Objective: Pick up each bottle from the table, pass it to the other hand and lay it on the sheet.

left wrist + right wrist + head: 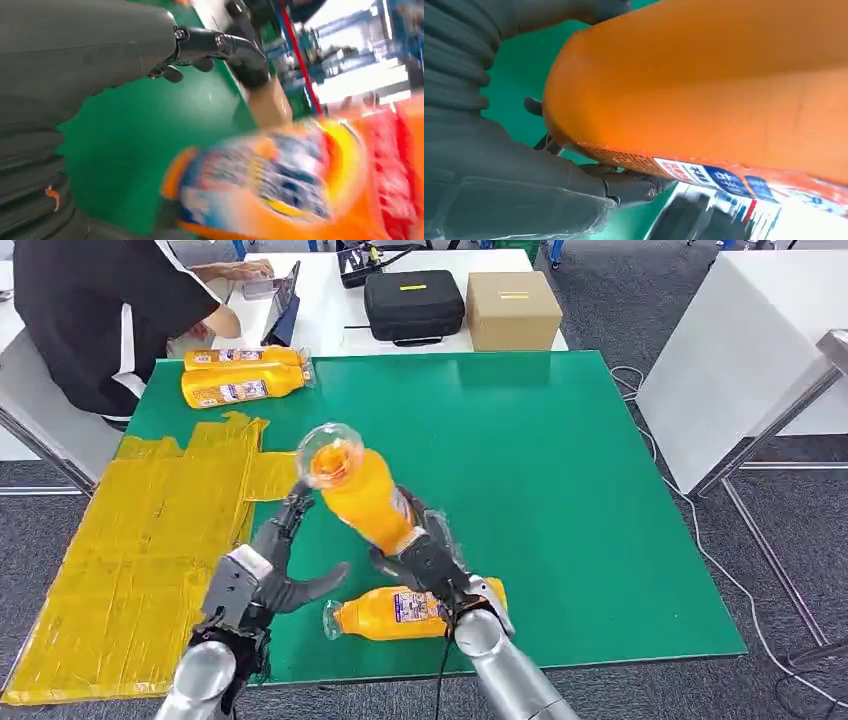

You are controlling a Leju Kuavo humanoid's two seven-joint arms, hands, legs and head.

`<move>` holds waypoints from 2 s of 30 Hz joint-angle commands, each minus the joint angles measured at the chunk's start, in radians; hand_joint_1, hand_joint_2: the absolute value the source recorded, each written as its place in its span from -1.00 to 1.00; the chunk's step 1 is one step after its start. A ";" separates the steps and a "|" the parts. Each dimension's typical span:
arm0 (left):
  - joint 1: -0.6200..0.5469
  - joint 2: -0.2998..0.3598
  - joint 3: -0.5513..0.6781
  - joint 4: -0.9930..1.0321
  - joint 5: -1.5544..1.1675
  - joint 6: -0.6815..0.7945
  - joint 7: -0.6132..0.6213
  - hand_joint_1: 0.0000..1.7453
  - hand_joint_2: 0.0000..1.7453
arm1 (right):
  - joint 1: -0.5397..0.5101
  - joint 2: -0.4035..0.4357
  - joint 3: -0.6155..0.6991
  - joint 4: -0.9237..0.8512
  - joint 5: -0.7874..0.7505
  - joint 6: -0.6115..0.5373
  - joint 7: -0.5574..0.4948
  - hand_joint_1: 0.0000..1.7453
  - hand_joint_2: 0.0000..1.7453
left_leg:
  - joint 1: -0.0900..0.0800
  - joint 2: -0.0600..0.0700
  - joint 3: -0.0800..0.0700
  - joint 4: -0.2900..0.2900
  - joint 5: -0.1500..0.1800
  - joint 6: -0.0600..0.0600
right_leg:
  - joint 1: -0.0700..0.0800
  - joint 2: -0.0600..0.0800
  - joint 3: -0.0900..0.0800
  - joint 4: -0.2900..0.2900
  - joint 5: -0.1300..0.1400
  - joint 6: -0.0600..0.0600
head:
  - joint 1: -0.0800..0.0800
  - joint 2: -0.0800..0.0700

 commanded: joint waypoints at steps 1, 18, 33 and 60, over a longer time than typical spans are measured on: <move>-0.056 0.059 -0.032 0.012 -0.006 -0.036 0.015 -1.00 1.00 | -0.013 -0.060 0.032 -0.046 0.003 0.076 0.009 1.00 1.00 | 0.001 0.000 0.002 0.000 -0.001 -0.004 | 0.001 -0.001 0.003 -0.001 -0.001 -0.001 | 0.000 0.000; -0.074 0.049 -0.053 -0.002 0.021 -0.072 0.031 -1.00 1.00 | -0.019 -0.041 0.018 -0.070 0.089 0.134 0.046 1.00 1.00 | 0.000 0.000 0.000 0.000 0.000 -0.002 | 0.000 0.000 0.000 0.000 0.000 0.000 | 0.000 0.000; -0.094 0.032 0.067 0.063 0.184 -0.083 0.009 -1.00 1.00 | -0.039 -0.027 0.064 0.002 0.087 0.145 0.032 1.00 1.00 | 0.001 0.002 0.002 -0.001 -0.001 -0.003 | 0.001 0.001 0.002 -0.001 0.000 -0.001 | 0.000 0.000; -0.144 0.026 0.005 0.166 0.403 -0.234 0.028 -1.00 1.00 | -0.049 -0.042 0.126 0.047 0.097 0.094 0.027 1.00 1.00 | 0.001 0.000 0.001 0.000 0.000 -0.002 | 0.000 -0.001 0.002 -0.001 0.000 -0.001 | 0.000 0.000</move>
